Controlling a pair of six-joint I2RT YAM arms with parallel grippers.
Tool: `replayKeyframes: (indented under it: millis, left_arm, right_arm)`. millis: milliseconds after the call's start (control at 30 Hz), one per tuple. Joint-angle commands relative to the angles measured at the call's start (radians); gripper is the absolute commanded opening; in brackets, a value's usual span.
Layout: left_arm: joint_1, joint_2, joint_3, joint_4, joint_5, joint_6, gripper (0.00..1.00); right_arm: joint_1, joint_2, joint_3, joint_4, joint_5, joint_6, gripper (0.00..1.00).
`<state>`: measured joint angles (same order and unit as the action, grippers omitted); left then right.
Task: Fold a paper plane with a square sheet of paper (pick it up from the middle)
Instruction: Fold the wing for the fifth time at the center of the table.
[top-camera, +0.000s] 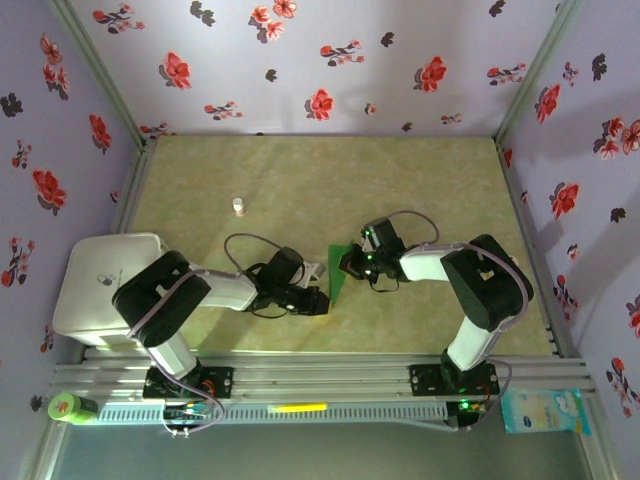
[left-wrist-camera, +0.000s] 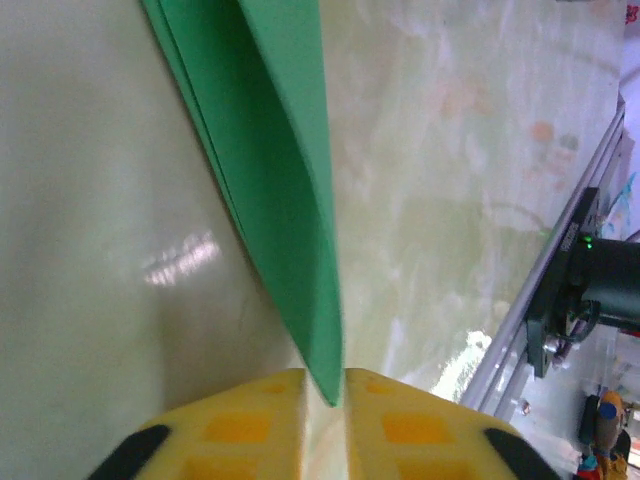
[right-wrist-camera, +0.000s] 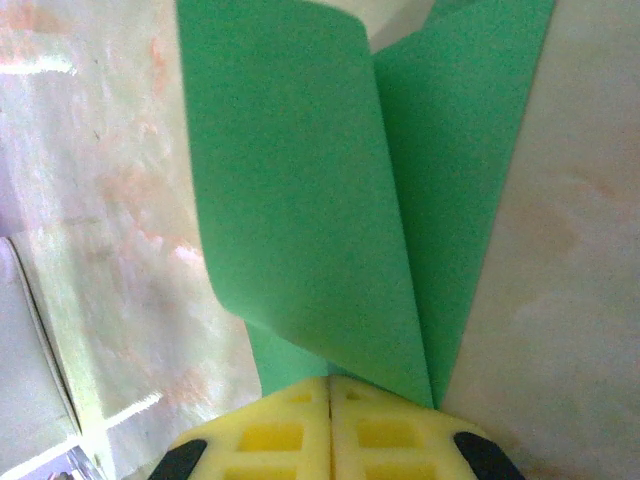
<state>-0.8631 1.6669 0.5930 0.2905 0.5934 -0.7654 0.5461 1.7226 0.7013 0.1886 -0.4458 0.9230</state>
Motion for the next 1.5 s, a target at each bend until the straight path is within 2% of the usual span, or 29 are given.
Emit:
replayKeyframes:
  millis: [0,167,267,500,800,1000,1200,1467]
  left_arm:
    - [-0.010,-0.081,-0.030,-0.053,-0.051,-0.033,0.21]
    - [-0.008,-0.208,-0.014,-0.063,-0.168,-0.072,0.23]
    - [-0.002,-0.214,0.056,-0.103,-0.168,-0.056,0.20]
    - [-0.004,-0.066,0.210,-0.132,-0.096,-0.040,0.13]
    - [-0.010,0.056,0.268,-0.122,-0.089,-0.036,0.11]
    - [-0.017,0.096,0.289,-0.139,-0.088,-0.017,0.11]
    - [-0.017,0.119,0.282,-0.139,-0.100,-0.011,0.01]
    - [-0.017,0.139,0.262,-0.138,-0.116,-0.008,0.00]
  right_arm:
    - [0.006,0.053,-0.016,-0.135,0.101,-0.022,0.07]
    - [0.006,0.050,-0.014,-0.132,0.103,-0.017,0.07]
    - [0.008,0.051,-0.013,-0.131,0.104,-0.016,0.07]
    - [0.012,0.055,-0.011,-0.129,0.102,-0.013,0.07]
    - [0.015,0.056,-0.011,-0.125,0.102,-0.007,0.07]
    - [0.017,0.056,-0.013,-0.126,0.103,-0.007,0.07]
    - [0.017,0.060,-0.013,-0.126,0.102,-0.006,0.07]
    - [0.017,0.059,-0.013,-0.126,0.103,-0.006,0.07]
